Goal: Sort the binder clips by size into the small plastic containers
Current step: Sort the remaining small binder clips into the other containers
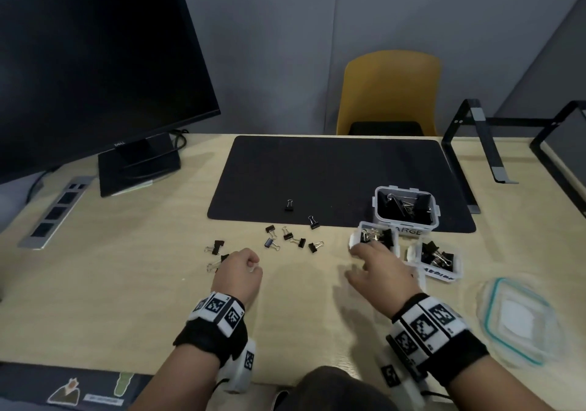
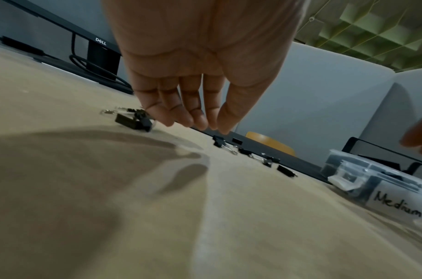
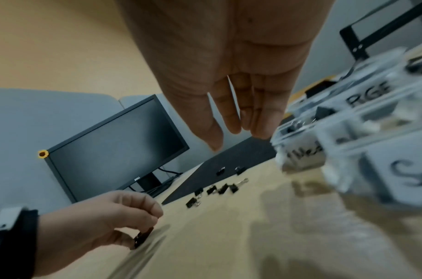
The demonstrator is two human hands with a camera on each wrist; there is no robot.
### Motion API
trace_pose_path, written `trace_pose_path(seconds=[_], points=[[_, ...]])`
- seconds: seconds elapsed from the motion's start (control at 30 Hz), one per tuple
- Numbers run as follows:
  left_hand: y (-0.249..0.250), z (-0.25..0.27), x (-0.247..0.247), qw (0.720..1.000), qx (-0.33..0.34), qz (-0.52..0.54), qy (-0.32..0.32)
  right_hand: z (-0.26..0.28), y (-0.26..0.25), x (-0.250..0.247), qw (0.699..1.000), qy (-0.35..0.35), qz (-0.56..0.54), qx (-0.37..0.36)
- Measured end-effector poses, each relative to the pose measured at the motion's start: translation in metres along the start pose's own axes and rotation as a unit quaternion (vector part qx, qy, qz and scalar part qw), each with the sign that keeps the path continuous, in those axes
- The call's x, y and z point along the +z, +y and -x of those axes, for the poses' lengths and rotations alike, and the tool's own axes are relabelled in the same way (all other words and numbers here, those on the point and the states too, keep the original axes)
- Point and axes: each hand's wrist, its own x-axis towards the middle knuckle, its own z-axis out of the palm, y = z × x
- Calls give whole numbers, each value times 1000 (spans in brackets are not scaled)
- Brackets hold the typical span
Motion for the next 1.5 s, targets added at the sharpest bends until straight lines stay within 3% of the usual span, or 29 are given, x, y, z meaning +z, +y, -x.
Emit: trace_pose_path(seconds=[0.33,0.73,1.0,1.3,1.5], points=[[-26,-22,-17,997,43,-15,-57,-50,-36,57,996,-70,-5,55],[15,-44,-8,990,102,-31,-97,-68,-43,73,997,-42,19,65],[23,-48,4,982,121,-107,-103,-65,-40,75,995,-58,54,57],[36,-35,4,980,104,-119,-118,-54,-29,67,991,-88,80,63],[65,-13,13,984,109,-64,-124,-33,-21,31,1000,-17,20,12]])
